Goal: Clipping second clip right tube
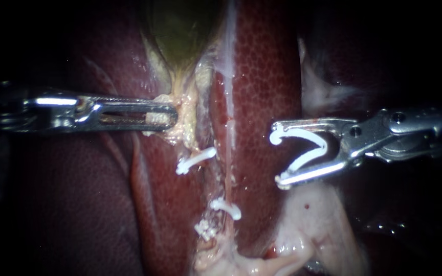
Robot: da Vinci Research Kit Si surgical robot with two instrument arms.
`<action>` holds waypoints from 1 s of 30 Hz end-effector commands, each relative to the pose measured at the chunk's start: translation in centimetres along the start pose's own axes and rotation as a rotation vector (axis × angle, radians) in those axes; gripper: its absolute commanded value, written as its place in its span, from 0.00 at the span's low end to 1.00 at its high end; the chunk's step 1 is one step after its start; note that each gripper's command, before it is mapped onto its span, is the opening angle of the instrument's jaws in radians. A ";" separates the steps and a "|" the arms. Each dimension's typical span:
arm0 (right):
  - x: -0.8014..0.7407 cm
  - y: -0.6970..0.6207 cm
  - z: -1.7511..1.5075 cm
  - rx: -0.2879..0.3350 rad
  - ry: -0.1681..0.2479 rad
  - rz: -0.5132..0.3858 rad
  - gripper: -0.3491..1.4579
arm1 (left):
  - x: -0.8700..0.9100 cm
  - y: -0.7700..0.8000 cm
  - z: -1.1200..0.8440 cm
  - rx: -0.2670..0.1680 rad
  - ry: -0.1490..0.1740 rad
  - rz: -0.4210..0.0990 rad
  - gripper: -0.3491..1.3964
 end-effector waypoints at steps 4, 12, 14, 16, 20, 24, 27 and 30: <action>0.00 0.00 0.00 0.000 0.000 0.000 0.52 | 0.00 0.00 0.00 0.000 0.000 0.000 0.00; 0.00 0.00 0.00 0.000 0.000 0.000 0.52 | -0.02 -0.01 -0.03 0.002 0.001 -0.001 0.00; 0.00 0.00 0.00 0.000 0.000 0.000 0.52 | -0.03 -0.01 -0.05 0.002 -0.002 -0.002 0.00; 0.00 0.00 0.01 0.000 0.000 0.000 0.52 | -0.06 -0.01 -0.09 0.000 -0.006 -0.003 0.00; 0.00 0.00 0.01 0.000 0.000 -0.001 0.52 | -0.16 0.00 -0.22 -0.004 -0.020 -0.016 0.00; 0.00 0.00 0.01 0.000 0.000 -0.001 0.52 | -0.33 0.03 -0.41 -0.008 -0.047 -0.012 0.00; 0.00 0.00 0.01 0.000 0.000 -0.001 0.52 | -0.43 0.04 -0.53 -0.015 -0.065 -0.005 0.00; 0.00 0.00 0.01 0.000 0.000 -0.001 0.52 | -0.50 0.03 -0.62 -0.017 -0.077 0.004 0.00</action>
